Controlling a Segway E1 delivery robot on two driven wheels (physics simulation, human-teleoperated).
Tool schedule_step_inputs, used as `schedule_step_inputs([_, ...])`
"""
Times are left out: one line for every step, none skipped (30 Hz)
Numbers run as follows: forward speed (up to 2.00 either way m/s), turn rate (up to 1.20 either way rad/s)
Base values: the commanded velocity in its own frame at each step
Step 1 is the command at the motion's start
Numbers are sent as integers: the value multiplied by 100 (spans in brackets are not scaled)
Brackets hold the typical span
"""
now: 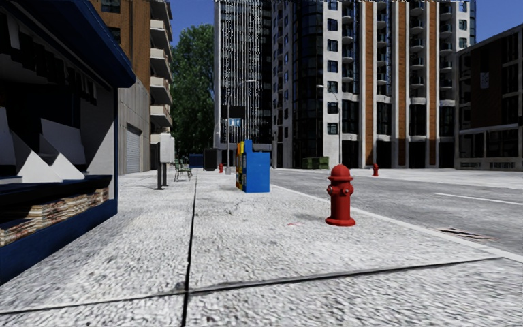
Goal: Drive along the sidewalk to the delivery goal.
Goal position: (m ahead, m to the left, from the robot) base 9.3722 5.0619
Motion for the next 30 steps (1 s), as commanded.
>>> schedule_step_inputs([200, 42])
schedule_step_inputs([200, 35])
schedule_step_inputs([200, 23])
schedule_step_inputs([200, 7])
schedule_step_inputs([200, 1])
schedule_step_inputs([200, 0])
schedule_step_inputs([200, 0])
schedule_step_inputs([200, 0])
schedule_step_inputs([200, 0])
schedule_step_inputs([200, 0])
schedule_step_inputs([200, 0])
schedule_step_inputs([200, 0])
schedule_step_inputs([200, 0])
schedule_step_inputs([200, 0])
schedule_step_inputs([200, 0])
schedule_step_inputs([200, 0])
schedule_step_inputs([200, 7])
schedule_step_inputs([200, 7])
schedule_step_inputs([200, 30])
schedule_step_inputs([200, 65])
schedule_step_inputs([200, 72])
schedule_step_inputs([200, 74])
schedule_step_inputs([200, 74])
schedule_step_inputs([200, 74])
schedule_step_inputs([200, 74])
schedule_step_inputs([200, 74])
schedule_step_inputs([200, 74])
schedule_step_inputs([200, 74])
schedule_step_inputs([200, 73])
schedule_step_inputs([200, 27])
